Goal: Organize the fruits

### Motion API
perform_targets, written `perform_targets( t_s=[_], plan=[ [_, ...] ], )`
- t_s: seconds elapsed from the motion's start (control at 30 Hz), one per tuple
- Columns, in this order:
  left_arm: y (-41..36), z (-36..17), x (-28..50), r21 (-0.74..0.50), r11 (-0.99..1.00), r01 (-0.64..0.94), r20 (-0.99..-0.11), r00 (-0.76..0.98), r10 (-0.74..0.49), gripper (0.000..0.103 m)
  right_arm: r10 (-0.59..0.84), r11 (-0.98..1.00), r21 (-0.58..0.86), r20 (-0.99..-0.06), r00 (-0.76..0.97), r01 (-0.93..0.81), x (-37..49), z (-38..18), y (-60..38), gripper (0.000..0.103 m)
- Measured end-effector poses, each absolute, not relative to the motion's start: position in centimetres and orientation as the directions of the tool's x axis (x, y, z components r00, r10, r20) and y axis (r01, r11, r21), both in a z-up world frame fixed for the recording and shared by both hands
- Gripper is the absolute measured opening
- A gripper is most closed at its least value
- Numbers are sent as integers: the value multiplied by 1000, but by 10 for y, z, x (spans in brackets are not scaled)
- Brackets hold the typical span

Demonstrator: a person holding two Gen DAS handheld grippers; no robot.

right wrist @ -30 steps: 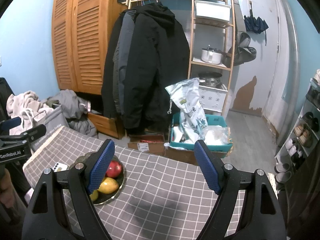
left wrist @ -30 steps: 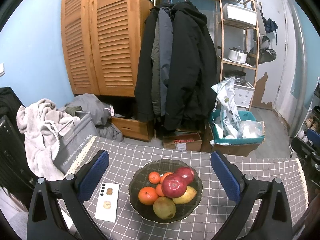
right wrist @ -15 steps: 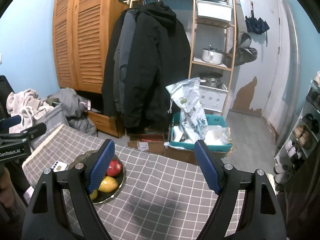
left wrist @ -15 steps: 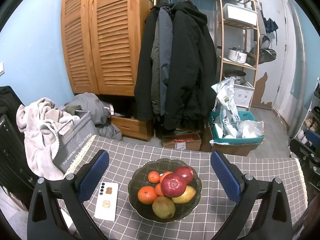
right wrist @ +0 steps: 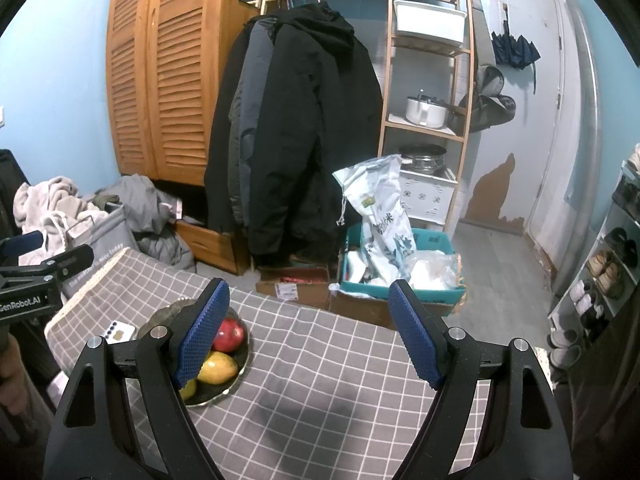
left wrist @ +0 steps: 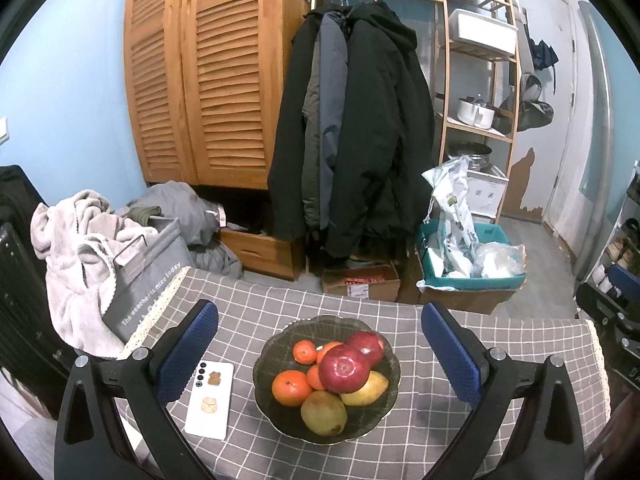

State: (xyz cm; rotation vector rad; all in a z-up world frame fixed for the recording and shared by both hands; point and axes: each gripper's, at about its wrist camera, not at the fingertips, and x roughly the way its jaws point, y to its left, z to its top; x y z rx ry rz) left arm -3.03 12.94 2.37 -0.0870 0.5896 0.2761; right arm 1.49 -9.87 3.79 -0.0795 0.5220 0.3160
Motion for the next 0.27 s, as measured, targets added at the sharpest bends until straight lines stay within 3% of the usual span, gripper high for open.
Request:
perform_targets(
  t_s=[0.27],
  plan=[
    [129, 24, -27, -1, 957, -290, -569, 787, 238, 102, 277, 948, 5, -502, 820, -318, 15, 38, -99, 80]
  ],
)
